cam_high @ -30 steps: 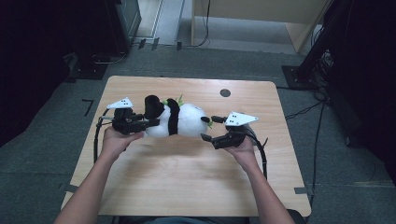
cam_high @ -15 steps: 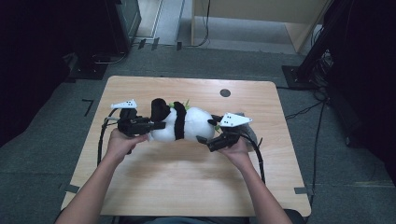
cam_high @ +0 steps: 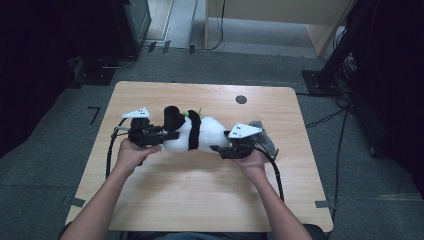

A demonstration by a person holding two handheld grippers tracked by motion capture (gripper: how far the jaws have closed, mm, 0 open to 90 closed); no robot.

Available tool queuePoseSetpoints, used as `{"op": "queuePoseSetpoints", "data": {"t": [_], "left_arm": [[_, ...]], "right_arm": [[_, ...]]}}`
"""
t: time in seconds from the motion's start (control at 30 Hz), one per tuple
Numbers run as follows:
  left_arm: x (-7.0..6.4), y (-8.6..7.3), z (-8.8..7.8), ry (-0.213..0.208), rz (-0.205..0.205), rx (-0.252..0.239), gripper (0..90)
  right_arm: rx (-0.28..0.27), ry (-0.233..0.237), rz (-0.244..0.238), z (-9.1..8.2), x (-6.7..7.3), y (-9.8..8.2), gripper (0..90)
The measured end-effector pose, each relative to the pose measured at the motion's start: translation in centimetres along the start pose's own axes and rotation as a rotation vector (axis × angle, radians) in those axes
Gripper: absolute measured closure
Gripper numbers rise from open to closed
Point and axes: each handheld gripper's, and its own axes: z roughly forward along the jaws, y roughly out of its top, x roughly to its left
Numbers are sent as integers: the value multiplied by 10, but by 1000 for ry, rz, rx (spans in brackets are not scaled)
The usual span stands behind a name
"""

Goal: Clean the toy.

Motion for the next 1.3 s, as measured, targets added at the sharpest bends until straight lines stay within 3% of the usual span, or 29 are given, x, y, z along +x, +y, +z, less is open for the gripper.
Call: {"op": "queuePoseSetpoints", "data": {"t": [0.1, 0.2, 0.27, 0.4, 0.6, 0.7, 0.87, 0.93, 1.03, 1.3], "left_arm": [[0, -1, 0, 10, 7, -3, 463], [3, -1, -2, 11, 17, -35, 341], [3, -2, -5, 18, 70, -73, 260], [1, -2, -9, 17, 119, -85, 241], [1, -4, -19, 61, 190, -83, 245], [6, -9, -23, 31, 200, -86, 255], [5, -17, -13, 22, 271, -60, 260], [4, -20, -9, 18, 300, -49, 253], [5, -23, -7, 15, 325, -47, 234], [8, -28, -1, 1, 333, -59, 50]], "right_arm": [[18, 13, 26, -3, -1, 3, 489], [23, 40, 79, -6, -5, 8, 521], [21, 46, 87, -9, -6, 12, 524], [24, 48, 94, -13, -7, 16, 523], [39, 21, 131, -21, -16, 17, 523], [0, 21, 178, -31, -25, 17, 521], [-23, 73, 220, -40, -31, 21, 516], [-12, 106, 227, -39, -30, 22, 513], [14, 120, 219, -35, -28, 23, 511], [66, 206, 261, -22, -25, 20, 504]]}}
